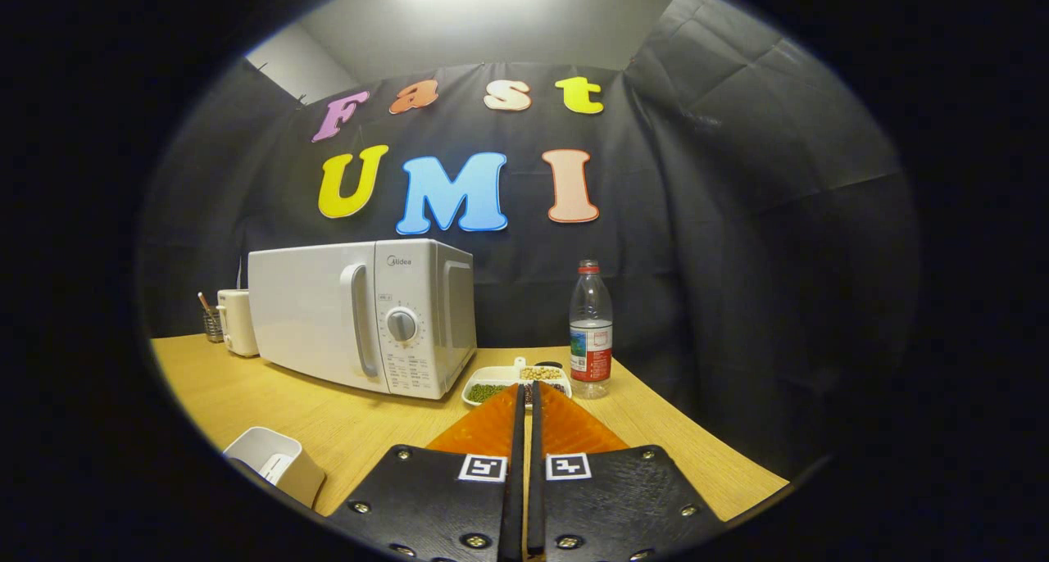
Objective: Open the microwave, put the food inside, and close the microwave door.
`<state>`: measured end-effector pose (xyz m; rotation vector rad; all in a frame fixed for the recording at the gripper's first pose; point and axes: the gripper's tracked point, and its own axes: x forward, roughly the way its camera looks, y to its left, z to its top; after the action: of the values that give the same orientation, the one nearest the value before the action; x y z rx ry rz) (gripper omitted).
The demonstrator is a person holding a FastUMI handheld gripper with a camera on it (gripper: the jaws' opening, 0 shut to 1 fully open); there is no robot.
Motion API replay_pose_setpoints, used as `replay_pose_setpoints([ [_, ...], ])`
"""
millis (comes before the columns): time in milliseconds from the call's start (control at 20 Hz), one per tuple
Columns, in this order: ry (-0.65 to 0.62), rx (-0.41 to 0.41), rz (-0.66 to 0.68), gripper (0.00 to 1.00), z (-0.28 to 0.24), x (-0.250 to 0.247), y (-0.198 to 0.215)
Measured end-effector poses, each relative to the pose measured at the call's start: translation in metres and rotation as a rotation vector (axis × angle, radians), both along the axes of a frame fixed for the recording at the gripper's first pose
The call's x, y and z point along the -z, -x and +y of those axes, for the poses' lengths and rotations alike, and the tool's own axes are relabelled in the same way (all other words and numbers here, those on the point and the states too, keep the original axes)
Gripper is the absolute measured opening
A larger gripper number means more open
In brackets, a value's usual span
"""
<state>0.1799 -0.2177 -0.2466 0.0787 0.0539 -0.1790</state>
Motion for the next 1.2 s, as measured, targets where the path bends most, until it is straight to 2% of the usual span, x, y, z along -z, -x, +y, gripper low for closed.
replay_pose_setpoints([
  [150,0.027,0.047,-0.023,0.03,-0.01,-0.017,-0.008],
  [250,0.026,0.04,-0.014,0.04,0.0,-0.048,-0.02],
  [350,-0.044,0.065,0.076,0.04,0.019,-0.071,-0.015],
  [400,-0.091,0.044,0.111,0.04,0.042,-0.087,-0.005],
  [500,-0.128,-0.014,0.074,0.04,0.087,-0.135,0.017],
  [650,-0.074,-0.089,0.029,0.04,0.141,-0.192,0.038],
  [850,0.015,-0.09,0.016,0.04,0.173,-0.226,0.056],
  [900,0.019,-0.079,0.009,0.04,0.177,-0.23,0.059],
  [1000,-0.003,-0.108,0.01,0.05,0.194,-0.231,0.066],
  [1050,-0.018,-0.117,0.011,0.18,0.201,-0.232,0.07],
  [1100,-0.014,-0.099,0.016,0.39,0.2,-0.232,0.073],
  [1150,0.01,-0.073,0.035,0.4,0.197,-0.226,0.073],
  [1200,0.029,-0.061,0.033,0.68,0.197,-0.227,0.077],
])
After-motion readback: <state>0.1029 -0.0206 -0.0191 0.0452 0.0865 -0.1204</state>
